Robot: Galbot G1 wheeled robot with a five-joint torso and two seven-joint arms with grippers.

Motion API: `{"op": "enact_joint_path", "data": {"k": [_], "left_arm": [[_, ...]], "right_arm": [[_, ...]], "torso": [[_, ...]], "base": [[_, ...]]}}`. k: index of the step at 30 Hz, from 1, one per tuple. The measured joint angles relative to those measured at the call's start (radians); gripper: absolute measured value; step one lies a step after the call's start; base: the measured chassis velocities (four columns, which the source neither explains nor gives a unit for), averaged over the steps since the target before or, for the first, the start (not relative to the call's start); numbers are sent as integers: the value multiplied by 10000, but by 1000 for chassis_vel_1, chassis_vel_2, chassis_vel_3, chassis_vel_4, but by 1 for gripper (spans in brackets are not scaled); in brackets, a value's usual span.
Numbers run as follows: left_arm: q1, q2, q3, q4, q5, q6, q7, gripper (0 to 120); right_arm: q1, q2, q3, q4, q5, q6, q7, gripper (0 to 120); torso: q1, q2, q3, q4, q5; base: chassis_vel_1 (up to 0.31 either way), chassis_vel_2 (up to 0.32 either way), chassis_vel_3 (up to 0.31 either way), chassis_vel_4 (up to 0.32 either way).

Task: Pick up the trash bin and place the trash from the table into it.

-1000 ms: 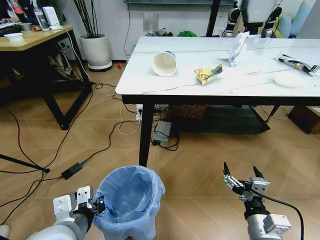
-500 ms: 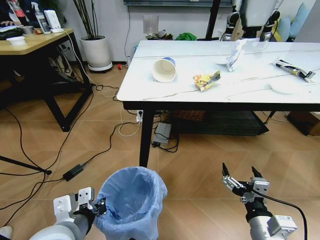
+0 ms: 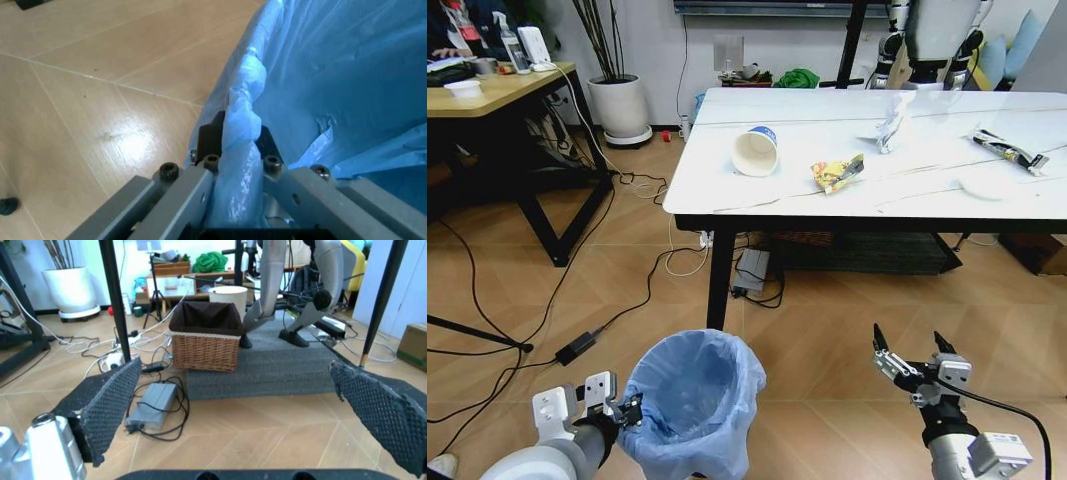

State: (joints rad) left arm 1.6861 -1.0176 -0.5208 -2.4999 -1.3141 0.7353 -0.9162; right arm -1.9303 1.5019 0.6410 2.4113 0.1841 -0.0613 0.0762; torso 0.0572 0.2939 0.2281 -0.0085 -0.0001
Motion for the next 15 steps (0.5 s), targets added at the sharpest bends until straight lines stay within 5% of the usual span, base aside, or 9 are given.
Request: {"op": "enact_joint_path", "data": {"k": [15], "left_arm": [[120, 467, -214, 0, -167, 0, 2, 0]], "right_arm": [[118, -23, 9, -181, -36, 55, 0, 100]], "torso": [[195, 623, 429, -1, 0]], "base": [[0, 0, 0, 0]]}}
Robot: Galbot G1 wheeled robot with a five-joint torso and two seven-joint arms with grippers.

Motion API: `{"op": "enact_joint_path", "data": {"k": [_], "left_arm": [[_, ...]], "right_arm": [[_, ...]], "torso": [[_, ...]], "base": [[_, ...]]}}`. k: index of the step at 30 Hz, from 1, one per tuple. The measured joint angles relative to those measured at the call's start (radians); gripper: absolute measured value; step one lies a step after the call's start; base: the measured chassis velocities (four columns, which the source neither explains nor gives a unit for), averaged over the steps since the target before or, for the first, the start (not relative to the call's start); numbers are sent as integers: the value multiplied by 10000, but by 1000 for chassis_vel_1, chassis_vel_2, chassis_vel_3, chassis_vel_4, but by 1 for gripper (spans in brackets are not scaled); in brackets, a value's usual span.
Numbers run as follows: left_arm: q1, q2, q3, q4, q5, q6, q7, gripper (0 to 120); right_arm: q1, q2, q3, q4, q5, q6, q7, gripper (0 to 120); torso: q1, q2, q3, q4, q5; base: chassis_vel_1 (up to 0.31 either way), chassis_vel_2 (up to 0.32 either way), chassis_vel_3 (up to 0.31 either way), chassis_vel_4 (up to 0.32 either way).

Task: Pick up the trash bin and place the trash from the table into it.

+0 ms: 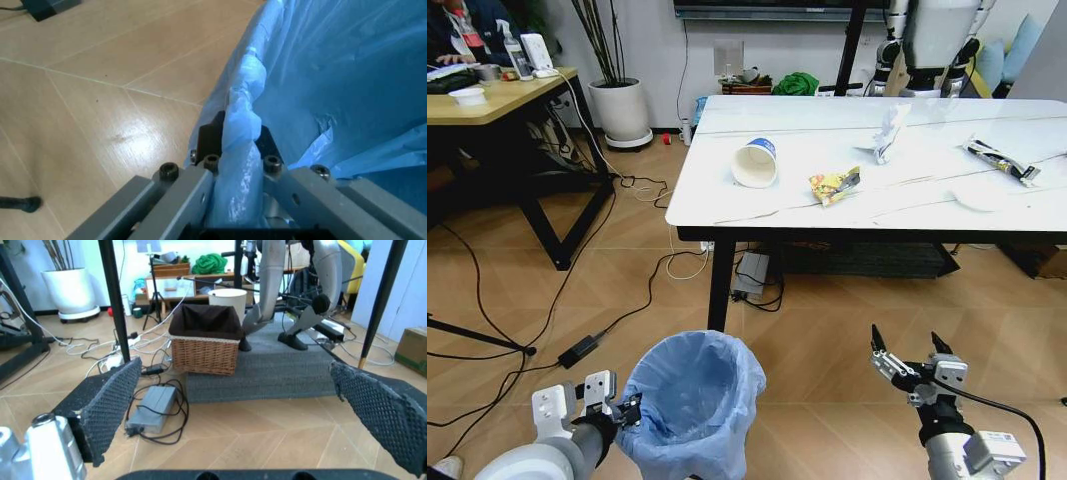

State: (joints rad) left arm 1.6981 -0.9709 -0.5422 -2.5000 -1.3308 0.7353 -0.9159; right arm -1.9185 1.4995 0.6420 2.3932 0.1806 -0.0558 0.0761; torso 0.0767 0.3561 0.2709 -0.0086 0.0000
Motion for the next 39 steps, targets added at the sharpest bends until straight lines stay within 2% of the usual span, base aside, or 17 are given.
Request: {"op": "enact_joint_path", "data": {"k": [6, 22, 39], "left_arm": [[40, 24, -23, 0, 12, 0, -1, 0], [-339, 209, 753, 0, -99, 0, 9, 0], [-496, 531, 744, 0, 157, 0, 67, 0]], "right_arm": [[-6, -29, 30, 0, 0, 8, -4, 100], [-8, 65, 33, 8, -105, 48, -36, 100], [-49, 190, 18, 42, -255, 58, -60, 100]], "torso": [[78, 215, 138, 0, 0], [328, 906, 580, 0, 0], [572, 1554, 983, 0, 0]], "base": [[0, 0, 0, 0], [0, 0, 0, 0], [0, 0, 0, 0]]}}
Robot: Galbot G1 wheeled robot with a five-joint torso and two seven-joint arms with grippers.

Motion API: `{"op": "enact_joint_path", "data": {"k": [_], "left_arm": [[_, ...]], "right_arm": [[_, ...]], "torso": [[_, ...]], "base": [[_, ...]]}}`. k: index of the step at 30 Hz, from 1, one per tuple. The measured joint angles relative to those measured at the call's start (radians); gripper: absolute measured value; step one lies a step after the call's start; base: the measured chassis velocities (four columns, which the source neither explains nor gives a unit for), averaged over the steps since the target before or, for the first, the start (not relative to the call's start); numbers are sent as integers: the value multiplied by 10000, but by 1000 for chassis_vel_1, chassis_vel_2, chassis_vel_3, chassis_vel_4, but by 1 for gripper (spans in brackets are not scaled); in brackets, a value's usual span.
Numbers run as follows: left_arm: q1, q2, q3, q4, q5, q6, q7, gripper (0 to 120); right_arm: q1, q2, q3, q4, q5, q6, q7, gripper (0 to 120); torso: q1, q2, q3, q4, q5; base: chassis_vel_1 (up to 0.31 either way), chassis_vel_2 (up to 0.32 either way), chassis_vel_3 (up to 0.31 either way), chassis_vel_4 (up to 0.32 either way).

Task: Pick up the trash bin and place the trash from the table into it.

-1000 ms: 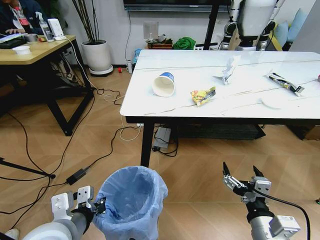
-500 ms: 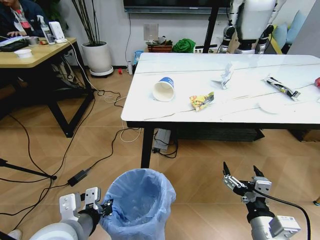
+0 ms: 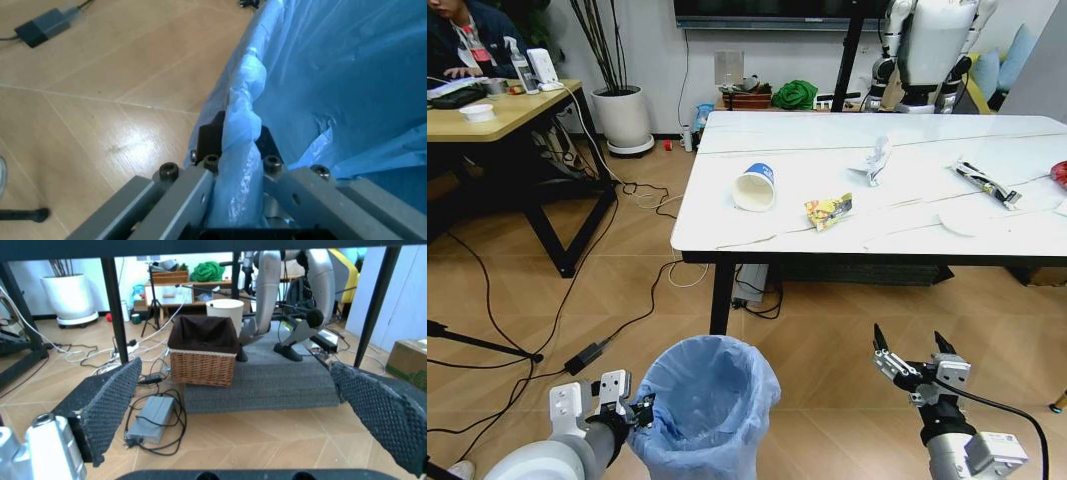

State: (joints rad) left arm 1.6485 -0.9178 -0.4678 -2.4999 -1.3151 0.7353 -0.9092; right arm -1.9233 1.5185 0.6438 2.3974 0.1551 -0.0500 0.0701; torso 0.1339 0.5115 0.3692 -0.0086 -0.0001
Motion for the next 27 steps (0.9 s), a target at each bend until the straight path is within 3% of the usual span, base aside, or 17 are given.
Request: {"op": "enact_joint_path", "data": {"k": [27], "left_arm": [[163, -1, -170, 0, 294, 0, 193, 0]], "right_arm": [[-1, -14, -23, 57, 10, 15, -8, 100]], "torso": [[454, 1125, 670, 0, 1]], "base": [[0, 0, 0, 0]]}}
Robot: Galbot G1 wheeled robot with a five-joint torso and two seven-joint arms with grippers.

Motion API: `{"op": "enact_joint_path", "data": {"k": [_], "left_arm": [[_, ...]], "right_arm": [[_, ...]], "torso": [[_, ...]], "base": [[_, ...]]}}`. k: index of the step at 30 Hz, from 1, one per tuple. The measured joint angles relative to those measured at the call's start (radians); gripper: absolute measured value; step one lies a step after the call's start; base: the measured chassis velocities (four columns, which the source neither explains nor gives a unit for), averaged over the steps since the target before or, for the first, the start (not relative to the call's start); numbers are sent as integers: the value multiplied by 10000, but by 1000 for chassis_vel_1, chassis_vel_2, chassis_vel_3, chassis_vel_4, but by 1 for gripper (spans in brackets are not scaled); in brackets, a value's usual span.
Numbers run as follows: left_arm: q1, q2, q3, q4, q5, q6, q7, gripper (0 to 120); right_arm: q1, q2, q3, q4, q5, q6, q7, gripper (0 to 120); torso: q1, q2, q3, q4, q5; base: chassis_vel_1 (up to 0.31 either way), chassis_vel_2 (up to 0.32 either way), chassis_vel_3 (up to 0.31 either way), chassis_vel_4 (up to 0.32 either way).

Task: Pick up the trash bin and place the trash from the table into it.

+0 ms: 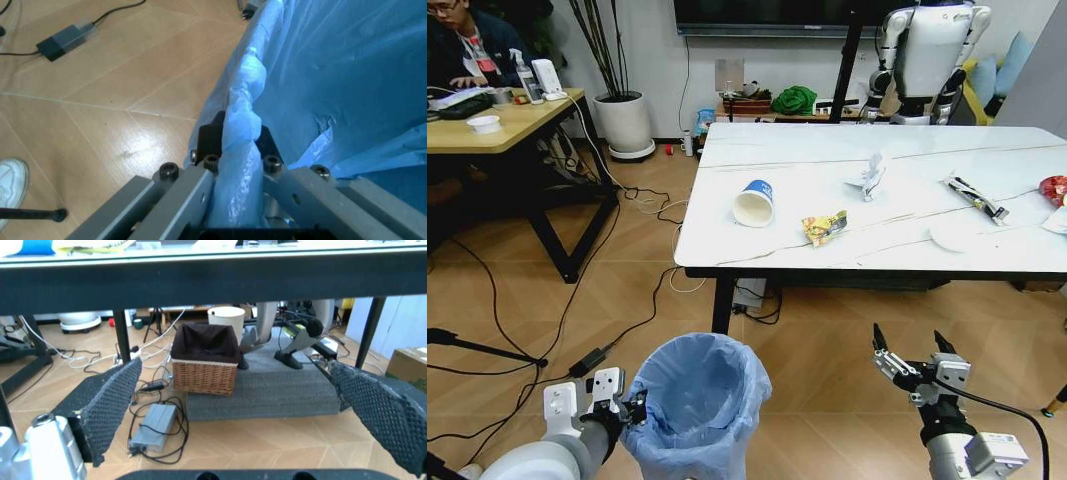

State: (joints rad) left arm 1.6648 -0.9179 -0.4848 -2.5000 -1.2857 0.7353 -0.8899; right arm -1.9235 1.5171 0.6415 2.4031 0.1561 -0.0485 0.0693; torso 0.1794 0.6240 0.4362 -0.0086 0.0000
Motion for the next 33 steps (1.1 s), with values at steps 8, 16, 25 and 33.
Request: {"op": "enact_joint_path", "data": {"k": [8, 16, 25, 33], "left_arm": [[-45, 15, -2, 0, -11, 0, 28, 0], [-47, -11, -2, 1, -16, 0, 46, 0], [-18, -55, -38, 1, -20, 0, 60, 0], [17, -87, -60, 0, -18, 0, 80, 0]], "right_arm": [[3, 28, 0, 43, 12, -2, 6, 100], [-10, 42, 0, 64, 15, -13, 27, 100], [14, 45, -38, 86, 35, -31, 34, 100], [14, -20, -26, 89, 103, -42, 33, 100]], "torso": [[139, 320, 179, 0, 0], [275, 652, 375, 0, 0], [436, 1051, 612, 0, 0], [611, 1459, 848, 0, 0]], "base": [[0, 0, 0, 0], [0, 0, 0, 0], [0, 0, 0, 0], [0, 0, 0, 0]]}}
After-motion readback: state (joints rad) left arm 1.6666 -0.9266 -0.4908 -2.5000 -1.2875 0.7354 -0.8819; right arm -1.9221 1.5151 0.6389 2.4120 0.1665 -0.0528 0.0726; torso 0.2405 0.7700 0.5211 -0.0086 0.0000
